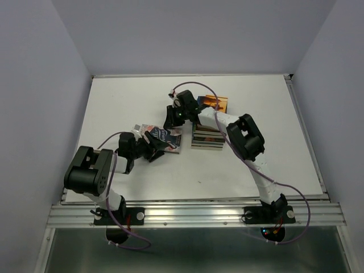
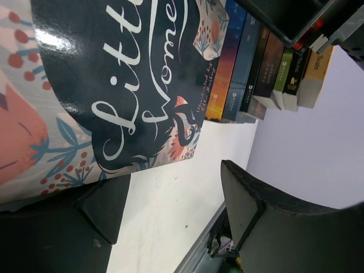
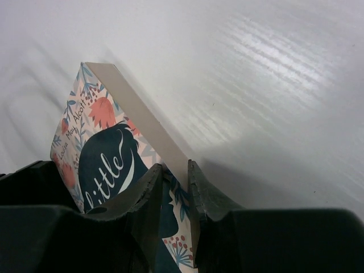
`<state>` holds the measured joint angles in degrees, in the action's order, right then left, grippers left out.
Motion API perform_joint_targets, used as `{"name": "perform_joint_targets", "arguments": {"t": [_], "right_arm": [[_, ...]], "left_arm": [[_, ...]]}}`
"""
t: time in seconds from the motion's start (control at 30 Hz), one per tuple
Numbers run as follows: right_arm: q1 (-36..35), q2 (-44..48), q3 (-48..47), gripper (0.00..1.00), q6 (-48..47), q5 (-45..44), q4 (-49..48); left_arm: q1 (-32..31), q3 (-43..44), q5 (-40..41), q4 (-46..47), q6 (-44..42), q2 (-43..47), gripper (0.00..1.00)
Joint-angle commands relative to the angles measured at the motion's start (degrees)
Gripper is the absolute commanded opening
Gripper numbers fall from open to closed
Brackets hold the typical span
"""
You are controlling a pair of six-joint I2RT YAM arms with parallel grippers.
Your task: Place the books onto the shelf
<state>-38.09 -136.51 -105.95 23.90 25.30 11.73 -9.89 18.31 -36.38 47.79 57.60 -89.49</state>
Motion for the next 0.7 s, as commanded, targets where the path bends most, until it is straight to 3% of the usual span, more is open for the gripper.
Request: {"name": "perform_joint_targets", "arguments": {"t": [0.0, 0.33, 0.6, 0.67], "right_arm": [[-5.95, -4.91, 2.24, 0.25, 0.54, 8.02, 15.69], [-5.42, -0.35, 2.32, 0.29, -10.44, 9.77, 18.95], [-5.42, 6.42, 4.09, 0.34, -11.6, 11.79, 18.95], [-5.42, 6.61, 4.26, 0.49, -11.16, 11.35, 18.95]], "left_arm": [[0.13, 8.32, 9.92, 18.93, 1.37, 0.28, 0.73], [2.24, 15.79, 31.36, -15.34, -9.34, 10.74, 0.77], [4.53, 20.45, 31.81, -23.52, -11.73, 8.29, 0.78], [4.79, 21.07, 31.72, -24.14, -12.08, 7.85, 0.78]]}}
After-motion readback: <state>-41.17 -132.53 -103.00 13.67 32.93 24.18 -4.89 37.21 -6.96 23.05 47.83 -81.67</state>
